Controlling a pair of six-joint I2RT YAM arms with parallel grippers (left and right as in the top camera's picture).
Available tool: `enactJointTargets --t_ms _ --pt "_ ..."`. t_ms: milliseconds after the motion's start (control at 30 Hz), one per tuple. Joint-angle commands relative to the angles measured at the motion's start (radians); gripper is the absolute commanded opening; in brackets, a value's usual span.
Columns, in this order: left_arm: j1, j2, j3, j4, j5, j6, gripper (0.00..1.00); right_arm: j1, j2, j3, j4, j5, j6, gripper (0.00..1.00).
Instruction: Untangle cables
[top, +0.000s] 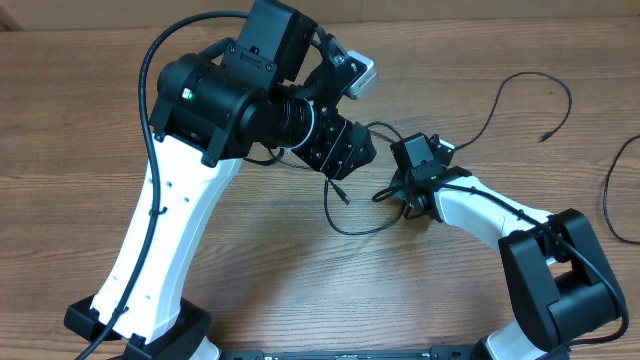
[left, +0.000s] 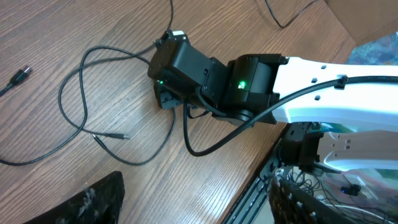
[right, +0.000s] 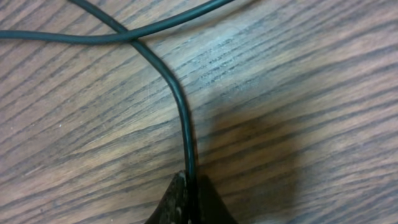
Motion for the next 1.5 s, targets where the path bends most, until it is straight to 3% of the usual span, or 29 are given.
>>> enactJointTargets --t_ms 0,233,567,833,1100,1133,1167,1200,1300,1467 --pt "0.0 -0.025 0.008 0.005 0.02 -0.01 0.75 0.004 0.037 -0.012 -0.011 -0.029 -0.003 0.04" --pt "0.0 -0.025 0.008 0.005 0.019 -0.01 0.75 -0.009 0.004 0.063 0.032 -0.029 -0.087 0.04" --pt "0.0 -0.024 0.008 0.05 0.011 -0.01 0.77 -0.094 -0.139 0.586 -0.254 -0.013 -0.289 0.04" --pt "0.0 -0.024 0.008 0.054 0.01 -0.01 0.78 -0.245 -0.154 0.91 -0.44 0.055 -0.316 0.04" --pt "0.0 -0.024 0.008 0.064 0.011 -0.01 0.78 -0.368 -0.144 0.954 -0.549 0.001 -0.341 0.04" --pt "0.0 -0.024 0.008 0.068 0.011 -0.01 0.78 -0.368 -0.14 0.951 -0.557 -0.014 -0.342 0.06" --pt "0.0 -0.024 0.008 0.075 0.011 -0.01 0.79 -0.367 -0.132 0.945 -0.56 -0.09 -0.406 0.6" --pt "0.0 -0.024 0.008 0.075 0.011 -0.01 0.79 -0.364 -0.129 0.938 -0.563 -0.122 -0.437 0.69" --pt "0.0 -0.024 0.008 0.072 0.011 -0.01 0.79 -0.364 -0.114 0.9 -0.578 -0.207 -0.523 0.79" --pt "0.0 -0.024 0.008 0.073 0.011 -0.01 0.79 -0.363 -0.046 0.747 -0.589 -0.332 -0.661 0.8"
